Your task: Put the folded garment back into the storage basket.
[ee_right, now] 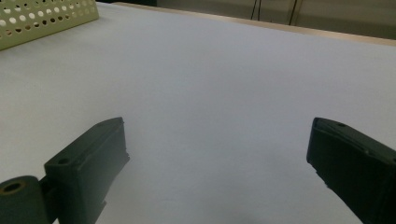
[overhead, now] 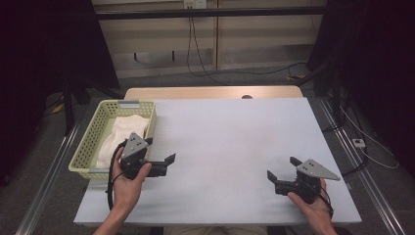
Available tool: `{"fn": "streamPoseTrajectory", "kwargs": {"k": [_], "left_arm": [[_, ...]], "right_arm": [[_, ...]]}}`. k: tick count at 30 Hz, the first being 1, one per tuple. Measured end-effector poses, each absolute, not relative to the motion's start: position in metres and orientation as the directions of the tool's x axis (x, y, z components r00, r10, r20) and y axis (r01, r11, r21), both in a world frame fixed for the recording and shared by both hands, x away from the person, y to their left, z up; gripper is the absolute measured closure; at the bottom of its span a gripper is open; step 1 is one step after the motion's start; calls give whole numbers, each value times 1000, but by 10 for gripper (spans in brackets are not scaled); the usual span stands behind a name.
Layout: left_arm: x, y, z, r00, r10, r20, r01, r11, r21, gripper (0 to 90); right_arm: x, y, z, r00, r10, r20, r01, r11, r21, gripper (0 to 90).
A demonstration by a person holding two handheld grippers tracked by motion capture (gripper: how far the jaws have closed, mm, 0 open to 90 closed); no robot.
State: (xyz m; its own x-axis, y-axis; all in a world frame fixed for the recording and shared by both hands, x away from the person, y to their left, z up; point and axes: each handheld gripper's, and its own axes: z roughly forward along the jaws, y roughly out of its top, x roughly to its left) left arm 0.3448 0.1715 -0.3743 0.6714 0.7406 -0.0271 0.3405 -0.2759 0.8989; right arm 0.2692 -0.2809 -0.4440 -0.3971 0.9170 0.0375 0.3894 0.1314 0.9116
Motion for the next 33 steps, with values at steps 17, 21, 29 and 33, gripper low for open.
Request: {"fn": "streamPoseTrajectory", "kwargs": {"k": [17,21,29,33], "left_arm": [[336,148,-413,718,695,-50,386,-337,859,59],[333,149,-422,721,691,-52,390,-342,855,58],[329,152,-434,717,696,-31,374,-347,860,57],[326,150,-442,717,696,-30,376,-351,858,56]], "right_arm": [[268,-281,-444,-400,916,39,389,131,912,52],[268,-281,-444,-400,916,39,388,131,912,52],[266,-282,-443,-401,915,44,386,125,914,51],[266,-282,-443,-405,913,41,379,127,917,51]]}}
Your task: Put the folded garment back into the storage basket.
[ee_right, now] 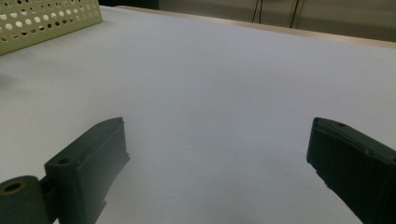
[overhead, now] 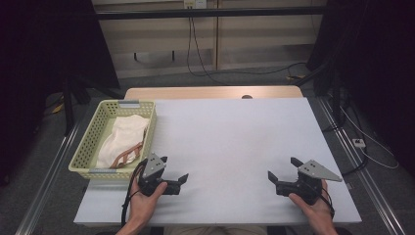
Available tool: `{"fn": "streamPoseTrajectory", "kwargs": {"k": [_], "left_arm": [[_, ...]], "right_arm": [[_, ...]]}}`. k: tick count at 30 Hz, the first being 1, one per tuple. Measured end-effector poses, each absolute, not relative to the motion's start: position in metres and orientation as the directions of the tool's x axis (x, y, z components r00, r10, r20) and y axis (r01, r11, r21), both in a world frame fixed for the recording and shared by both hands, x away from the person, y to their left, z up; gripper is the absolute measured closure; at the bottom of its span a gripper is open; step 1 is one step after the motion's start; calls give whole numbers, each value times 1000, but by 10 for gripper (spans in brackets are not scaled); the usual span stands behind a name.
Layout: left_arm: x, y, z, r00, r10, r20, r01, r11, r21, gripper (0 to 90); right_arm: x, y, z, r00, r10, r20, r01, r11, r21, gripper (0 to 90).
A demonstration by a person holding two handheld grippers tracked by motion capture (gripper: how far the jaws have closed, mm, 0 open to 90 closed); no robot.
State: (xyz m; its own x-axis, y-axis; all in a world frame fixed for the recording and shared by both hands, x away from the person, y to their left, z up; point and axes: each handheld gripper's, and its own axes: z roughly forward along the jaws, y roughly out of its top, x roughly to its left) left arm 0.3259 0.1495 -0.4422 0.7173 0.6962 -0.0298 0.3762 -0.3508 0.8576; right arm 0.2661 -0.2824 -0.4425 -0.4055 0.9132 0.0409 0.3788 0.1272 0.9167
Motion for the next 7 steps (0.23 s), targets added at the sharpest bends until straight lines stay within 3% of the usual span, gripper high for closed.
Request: {"fn": "streamPoseTrajectory", "kwargs": {"k": [7], "left_arm": [[332,153,-443,688,724,-60,406,-315,858,58]], "right_arm": [[266,-284,-443,-400,915,53,386,116,915,51]]}}
